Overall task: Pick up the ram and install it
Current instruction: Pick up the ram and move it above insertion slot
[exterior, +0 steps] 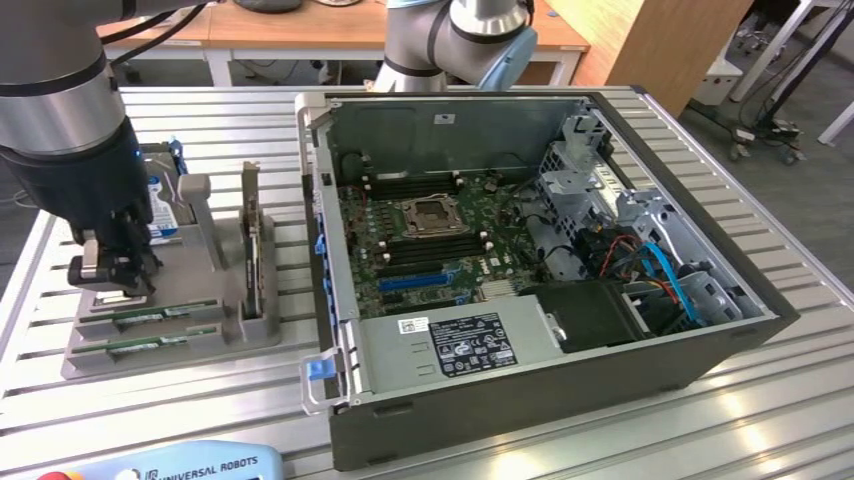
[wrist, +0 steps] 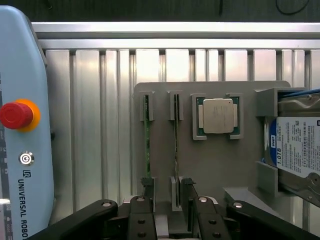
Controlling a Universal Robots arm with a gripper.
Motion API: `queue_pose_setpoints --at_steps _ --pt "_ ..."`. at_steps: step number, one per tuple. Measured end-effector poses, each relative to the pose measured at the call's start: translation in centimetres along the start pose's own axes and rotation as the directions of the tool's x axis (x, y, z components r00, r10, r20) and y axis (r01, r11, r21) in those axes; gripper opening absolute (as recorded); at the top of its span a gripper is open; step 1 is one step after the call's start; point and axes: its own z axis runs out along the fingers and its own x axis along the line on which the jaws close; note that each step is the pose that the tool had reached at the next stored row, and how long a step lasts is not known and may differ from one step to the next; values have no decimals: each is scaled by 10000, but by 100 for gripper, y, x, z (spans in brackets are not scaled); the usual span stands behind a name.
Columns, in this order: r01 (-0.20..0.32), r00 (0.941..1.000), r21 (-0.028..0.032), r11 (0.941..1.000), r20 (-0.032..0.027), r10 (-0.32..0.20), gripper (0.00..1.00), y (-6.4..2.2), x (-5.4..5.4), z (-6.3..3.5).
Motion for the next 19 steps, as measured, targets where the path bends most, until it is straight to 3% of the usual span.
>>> queue_pose_setpoints --at_steps 19 --pt "99 10000 0 10000 1 -99 35 1 93 8"
